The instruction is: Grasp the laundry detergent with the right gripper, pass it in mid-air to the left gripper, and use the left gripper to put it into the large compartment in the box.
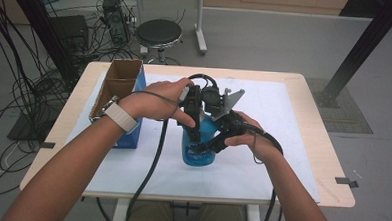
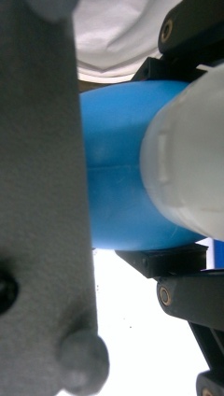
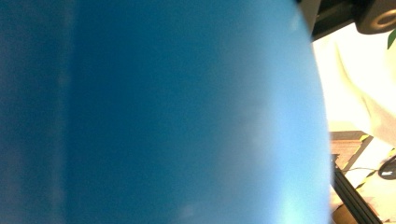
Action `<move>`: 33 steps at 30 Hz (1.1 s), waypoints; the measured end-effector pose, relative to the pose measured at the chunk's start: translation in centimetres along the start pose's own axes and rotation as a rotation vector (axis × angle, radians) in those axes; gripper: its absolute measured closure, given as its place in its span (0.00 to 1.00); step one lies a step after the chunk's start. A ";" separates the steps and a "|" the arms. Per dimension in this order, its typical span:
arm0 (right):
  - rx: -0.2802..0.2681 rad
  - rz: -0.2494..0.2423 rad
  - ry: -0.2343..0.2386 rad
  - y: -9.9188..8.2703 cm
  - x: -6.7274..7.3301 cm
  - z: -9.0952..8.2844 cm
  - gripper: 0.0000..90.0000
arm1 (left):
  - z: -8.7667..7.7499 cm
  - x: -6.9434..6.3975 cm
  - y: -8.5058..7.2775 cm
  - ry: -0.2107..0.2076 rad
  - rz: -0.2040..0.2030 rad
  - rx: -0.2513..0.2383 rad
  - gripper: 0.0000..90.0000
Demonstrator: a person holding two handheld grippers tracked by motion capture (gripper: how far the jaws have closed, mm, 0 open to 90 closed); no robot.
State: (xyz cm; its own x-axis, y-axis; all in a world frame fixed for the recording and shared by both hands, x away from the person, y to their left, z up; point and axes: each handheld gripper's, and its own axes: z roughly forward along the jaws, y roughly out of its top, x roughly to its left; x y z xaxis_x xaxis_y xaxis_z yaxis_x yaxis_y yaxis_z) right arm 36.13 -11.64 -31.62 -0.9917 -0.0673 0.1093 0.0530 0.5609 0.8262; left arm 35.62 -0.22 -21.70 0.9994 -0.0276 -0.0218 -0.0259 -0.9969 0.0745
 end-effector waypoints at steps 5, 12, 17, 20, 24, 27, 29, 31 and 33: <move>-0.002 0.008 0.009 0.0 0.1 0.0 0.48 | 0.0 0.0 0.0 0.002 0.001 -0.002 0.41; 0.002 -0.004 -0.001 0.1 0.1 0.0 0.48 | -0.1 -0.1 0.0 0.002 0.001 -0.001 0.41; 0.001 -0.003 0.000 0.1 0.1 -0.1 0.48 | -0.1 -0.1 0.0 0.005 -0.002 -0.002 0.41; 0.001 -0.005 -0.002 0.1 0.1 -0.1 0.47 | -0.1 -0.1 0.0 0.005 -0.002 -0.002 0.41; -0.013 0.017 0.024 0.1 0.2 -0.1 0.48 | -0.1 0.0 -0.1 0.001 -0.005 -0.003 0.41; -0.006 0.000 0.002 0.1 0.0 -0.2 0.48 | -0.1 0.0 -0.1 0.003 -0.004 -0.006 0.41; -0.004 -0.001 0.002 0.1 0.0 -0.2 0.47 | -0.1 0.0 -0.1 0.004 -0.005 -0.002 0.41; -0.007 0.000 0.001 0.1 0.0 -0.1 0.47 | -0.1 0.0 -0.1 0.004 -0.005 -0.002 0.41; -0.007 0.001 0.002 0.1 0.0 -0.1 0.47 | -0.1 0.0 -0.1 0.003 -0.004 -0.003 0.41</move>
State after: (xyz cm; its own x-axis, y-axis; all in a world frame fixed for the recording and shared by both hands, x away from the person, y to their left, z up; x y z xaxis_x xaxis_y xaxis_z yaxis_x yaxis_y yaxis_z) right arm 36.13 -11.70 -31.50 -0.9914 -0.0687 0.1118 0.0551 0.5550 0.8300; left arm 35.65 -0.10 -21.66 0.9995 -0.0234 -0.0190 -0.0219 -0.9968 0.0775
